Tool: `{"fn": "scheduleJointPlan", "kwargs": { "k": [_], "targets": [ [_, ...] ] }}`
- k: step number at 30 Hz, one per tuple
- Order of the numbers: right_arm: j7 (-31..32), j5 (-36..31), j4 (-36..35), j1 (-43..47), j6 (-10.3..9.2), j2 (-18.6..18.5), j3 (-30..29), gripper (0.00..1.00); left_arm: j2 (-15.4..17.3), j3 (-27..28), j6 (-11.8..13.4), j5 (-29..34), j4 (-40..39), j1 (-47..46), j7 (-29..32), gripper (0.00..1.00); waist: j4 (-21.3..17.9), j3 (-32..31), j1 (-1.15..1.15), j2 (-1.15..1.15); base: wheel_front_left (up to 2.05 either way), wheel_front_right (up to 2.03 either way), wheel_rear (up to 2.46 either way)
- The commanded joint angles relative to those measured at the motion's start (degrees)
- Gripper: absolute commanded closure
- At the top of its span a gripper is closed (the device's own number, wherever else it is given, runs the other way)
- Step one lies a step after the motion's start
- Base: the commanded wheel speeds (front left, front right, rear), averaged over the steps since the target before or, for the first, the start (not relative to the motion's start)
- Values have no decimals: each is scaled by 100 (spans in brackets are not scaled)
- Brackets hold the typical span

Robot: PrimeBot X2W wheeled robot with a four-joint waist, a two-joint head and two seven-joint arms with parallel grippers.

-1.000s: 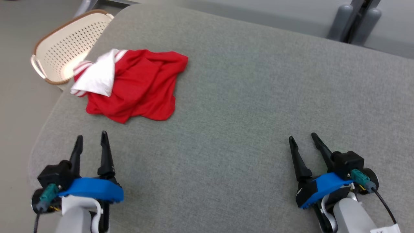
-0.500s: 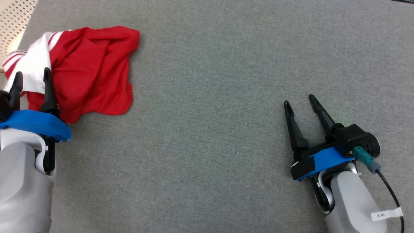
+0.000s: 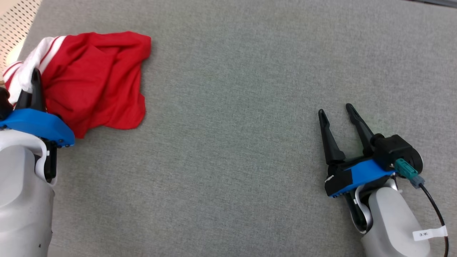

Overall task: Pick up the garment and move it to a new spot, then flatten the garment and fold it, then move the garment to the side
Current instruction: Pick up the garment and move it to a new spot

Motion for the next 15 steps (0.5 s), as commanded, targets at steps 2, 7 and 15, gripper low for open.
{"fn": "scheduleJointPlan", "kwargs": {
  "k": [2,7,15],
  "targets": [
    [98,138,335,381,-30,-187,-126,0,-32,22,3,91,-258,56,-14,100,6,-147,-1,0,0,0,0],
    [74,381,346,451,-22,-131,-29,0,-110,-251,1,94,-1286,88,-14,100,-2,-545,-1,0,0,0,0],
    [55,795,326,666,-18,-130,107,0,-462,-1335,-1,-444,-2779,386,-14,100,-497,-1117,-1,0,0,0,0]
  ]
}}
